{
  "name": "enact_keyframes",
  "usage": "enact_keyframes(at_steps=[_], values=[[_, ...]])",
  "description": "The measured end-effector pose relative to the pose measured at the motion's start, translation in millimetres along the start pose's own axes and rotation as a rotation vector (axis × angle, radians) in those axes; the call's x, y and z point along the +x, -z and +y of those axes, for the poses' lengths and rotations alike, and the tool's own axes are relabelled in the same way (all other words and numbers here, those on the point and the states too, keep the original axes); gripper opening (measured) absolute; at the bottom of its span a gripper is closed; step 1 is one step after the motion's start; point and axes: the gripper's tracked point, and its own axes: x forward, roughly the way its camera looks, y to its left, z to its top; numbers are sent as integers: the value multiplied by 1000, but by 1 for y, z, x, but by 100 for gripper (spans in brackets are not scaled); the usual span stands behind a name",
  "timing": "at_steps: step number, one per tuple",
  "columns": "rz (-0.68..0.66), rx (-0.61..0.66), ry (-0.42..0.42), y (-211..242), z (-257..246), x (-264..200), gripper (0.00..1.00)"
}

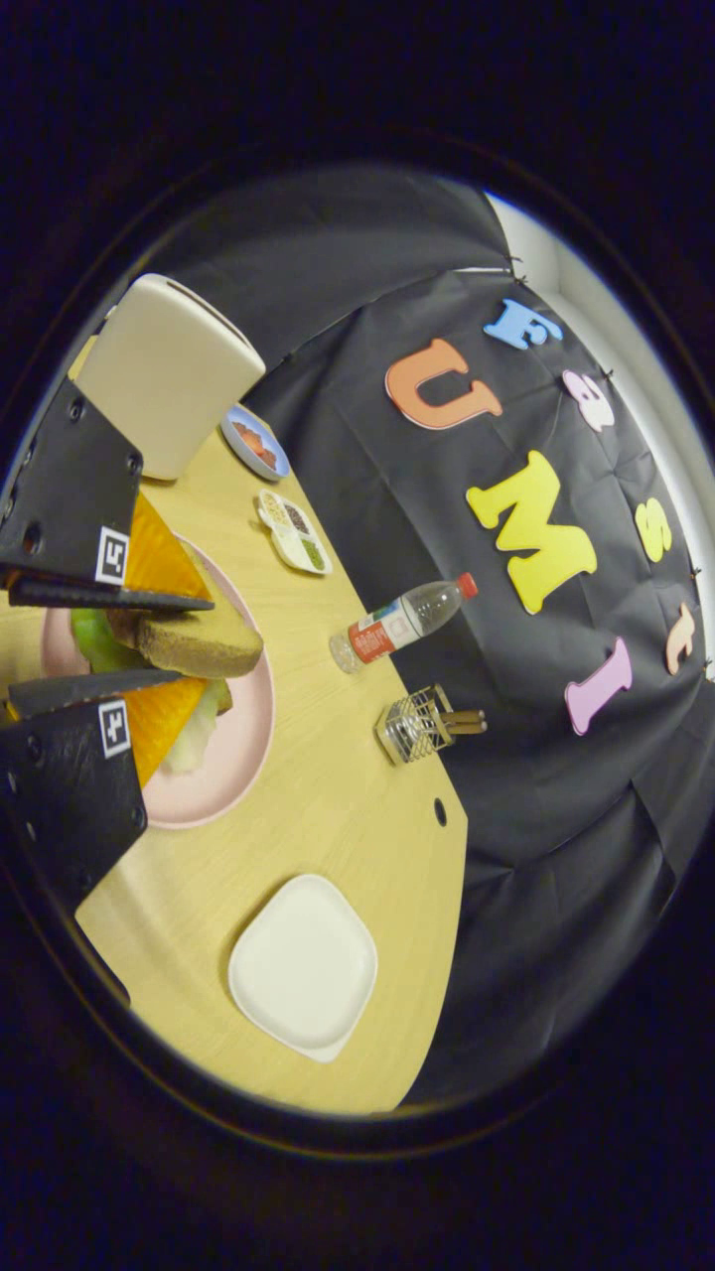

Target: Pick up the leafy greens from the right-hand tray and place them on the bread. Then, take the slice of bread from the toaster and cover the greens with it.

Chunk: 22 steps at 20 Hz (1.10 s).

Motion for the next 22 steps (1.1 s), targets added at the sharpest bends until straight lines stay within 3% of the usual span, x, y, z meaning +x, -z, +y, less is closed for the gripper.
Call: enact_keyframes(at_steps=[3, 6, 8, 13, 17, 22], values=[[10, -6, 18, 2, -12, -1, 46], [21, -4, 44, 3, -25, -3, 54], [5, -12, 40, -6, -29, -10, 65], [-176, -243, 36, -61, -31, -55, 91], [-323, -405, 42, -106, -29, -104, 93], [-532, -518, 78, -156, -29, -175, 93]])
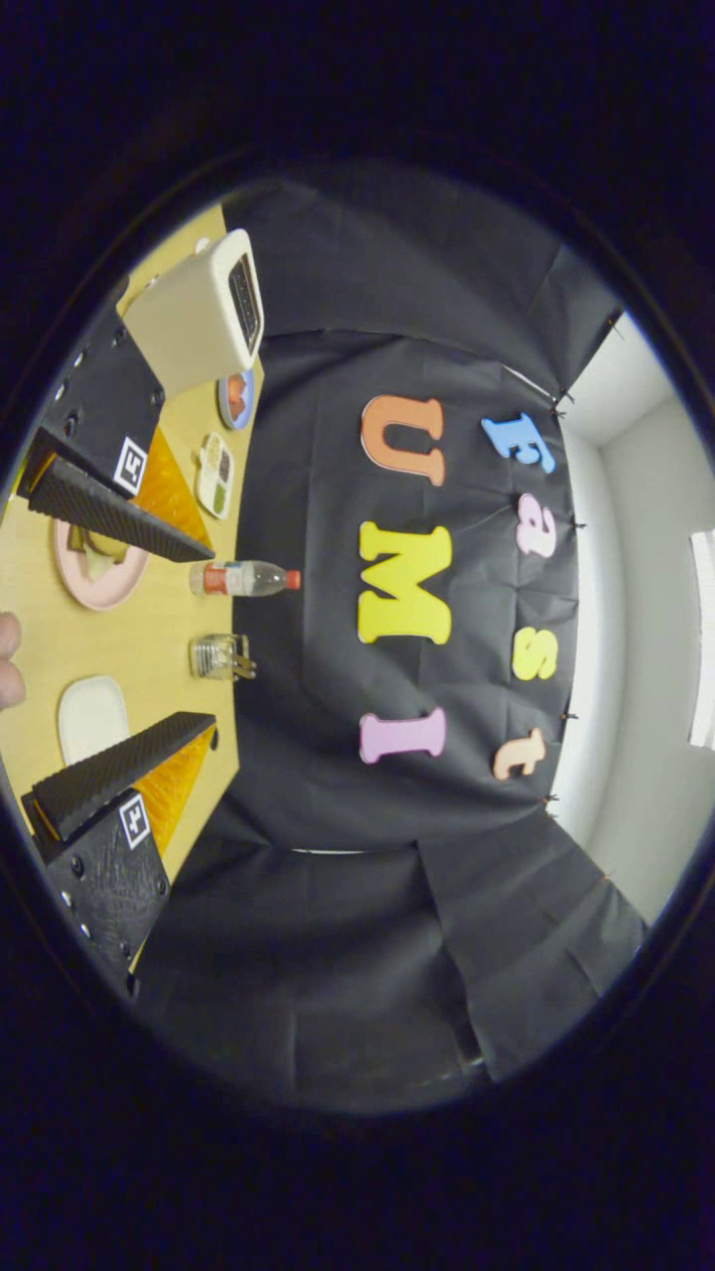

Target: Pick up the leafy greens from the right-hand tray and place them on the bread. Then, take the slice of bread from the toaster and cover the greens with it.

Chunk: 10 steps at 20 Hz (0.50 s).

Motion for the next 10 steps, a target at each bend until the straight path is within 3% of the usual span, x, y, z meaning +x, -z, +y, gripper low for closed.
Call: enact_keyframes(at_steps=[4, 10], values=[[-57, -16, -25, -28, -5, -32, 92], [-85, -3, 2, -44, -19, -75, 89]])
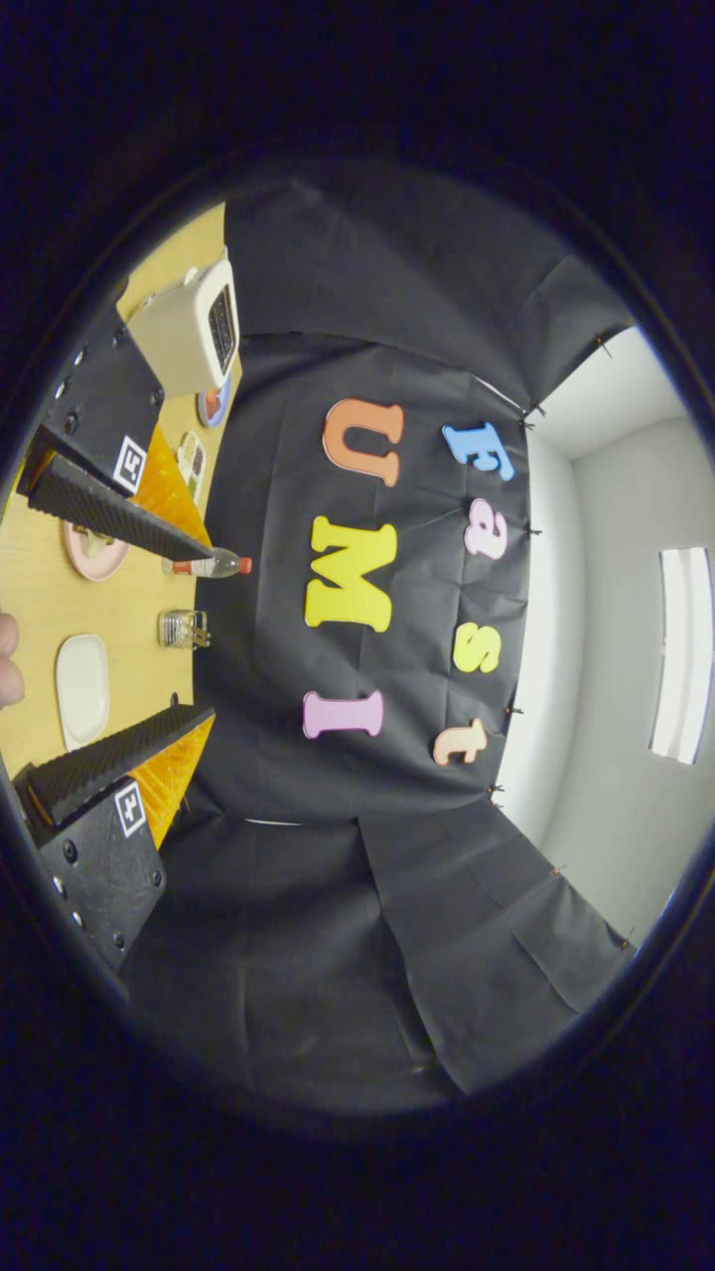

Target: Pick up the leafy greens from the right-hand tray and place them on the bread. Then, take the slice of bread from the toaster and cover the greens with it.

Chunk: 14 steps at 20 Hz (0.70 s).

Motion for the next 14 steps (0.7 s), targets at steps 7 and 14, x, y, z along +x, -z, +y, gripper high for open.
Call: enact_keyframes(at_steps=[7, 14], values=[[-14, 40, -23, -12, 12, -12, 89], [2, 60, -32, -12, 17, -8, 90]])
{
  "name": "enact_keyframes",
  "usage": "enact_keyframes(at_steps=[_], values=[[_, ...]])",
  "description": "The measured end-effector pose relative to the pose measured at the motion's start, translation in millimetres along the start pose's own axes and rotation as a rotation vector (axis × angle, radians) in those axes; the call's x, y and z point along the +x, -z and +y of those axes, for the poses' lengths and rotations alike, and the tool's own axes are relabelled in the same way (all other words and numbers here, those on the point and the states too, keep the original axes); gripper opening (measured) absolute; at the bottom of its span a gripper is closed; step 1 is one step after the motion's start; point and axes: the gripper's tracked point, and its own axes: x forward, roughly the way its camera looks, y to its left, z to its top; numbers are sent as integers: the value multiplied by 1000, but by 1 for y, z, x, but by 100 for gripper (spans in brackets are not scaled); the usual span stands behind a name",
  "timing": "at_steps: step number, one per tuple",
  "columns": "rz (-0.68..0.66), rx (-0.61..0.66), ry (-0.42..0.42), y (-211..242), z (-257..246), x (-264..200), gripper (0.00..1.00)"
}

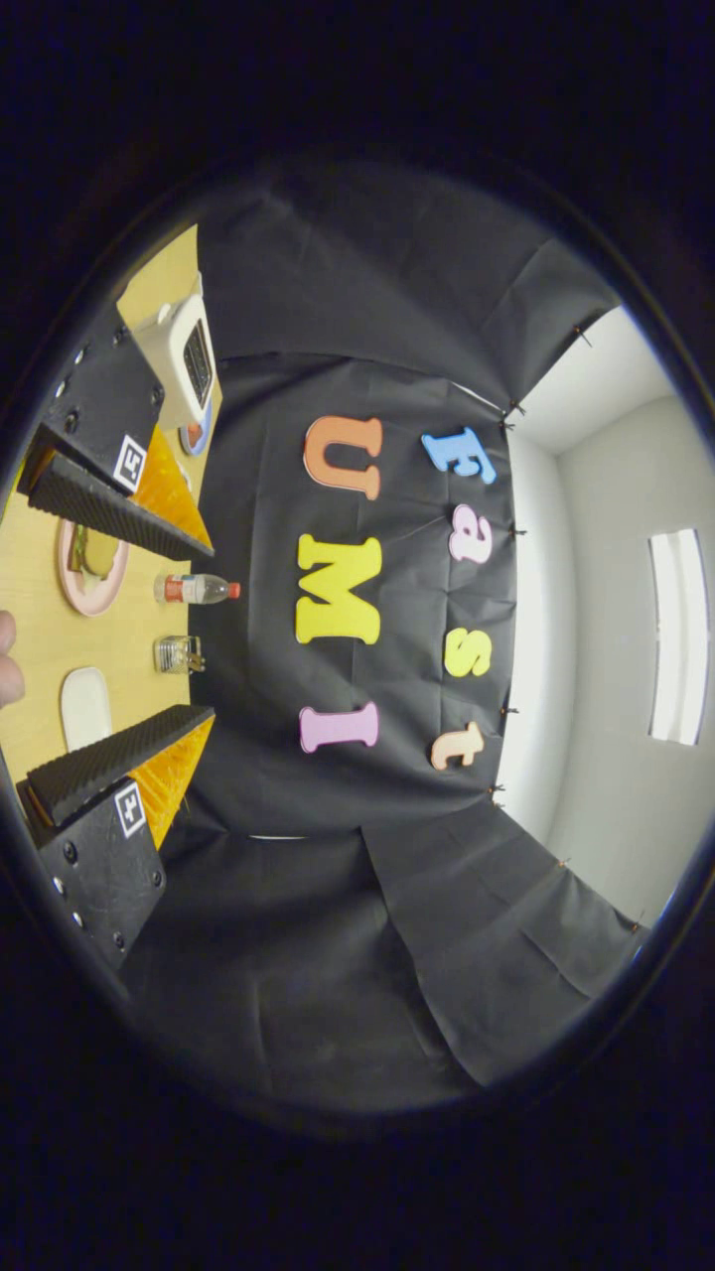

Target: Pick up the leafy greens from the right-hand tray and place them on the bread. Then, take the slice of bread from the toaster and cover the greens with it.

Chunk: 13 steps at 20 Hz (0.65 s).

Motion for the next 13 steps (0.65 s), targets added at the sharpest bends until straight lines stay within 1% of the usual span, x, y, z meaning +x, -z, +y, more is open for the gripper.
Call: enact_keyframes(at_steps=[6, 13], values=[[0, 18, 17, 0, -4, 1, 89], [2, -3, 3, 1, 2, 0, 90]])
